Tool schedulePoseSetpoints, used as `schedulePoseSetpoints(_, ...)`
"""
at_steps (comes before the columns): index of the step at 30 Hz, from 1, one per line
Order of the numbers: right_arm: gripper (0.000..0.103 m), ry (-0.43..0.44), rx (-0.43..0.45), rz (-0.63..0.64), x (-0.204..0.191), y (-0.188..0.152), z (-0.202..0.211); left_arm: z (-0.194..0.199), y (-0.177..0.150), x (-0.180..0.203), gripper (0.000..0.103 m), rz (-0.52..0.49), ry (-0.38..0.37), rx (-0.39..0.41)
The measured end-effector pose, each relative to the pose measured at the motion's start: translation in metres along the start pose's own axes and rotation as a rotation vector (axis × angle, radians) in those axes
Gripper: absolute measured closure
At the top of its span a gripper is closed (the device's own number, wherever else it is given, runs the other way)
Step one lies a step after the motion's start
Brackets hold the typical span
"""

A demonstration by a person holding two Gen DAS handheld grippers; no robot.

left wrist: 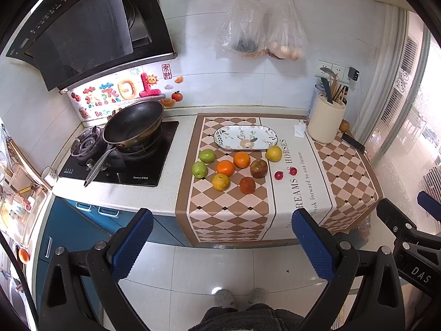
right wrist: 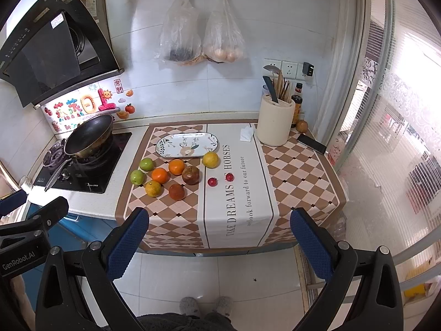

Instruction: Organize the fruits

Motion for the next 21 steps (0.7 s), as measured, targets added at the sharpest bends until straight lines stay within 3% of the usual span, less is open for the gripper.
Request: schedulePoseSetpoints(21, 0.0, 0.003, -0.001, -0.001, -0.0004, -0.0003, -0.001, -0.0002, -0.0004, 0.0001, 0.0, 0.003, 0.0, 0.0)
Point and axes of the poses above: each gripper's, at about its wrist camera, not at the fingertips, and z roughly against the way its jaws point, x to its right, y to its top, the point moved 8 cm from there along -z, roughly the way its jaws point, and after that the axes turned 6 degrees about -z, right-handed, at the moved point
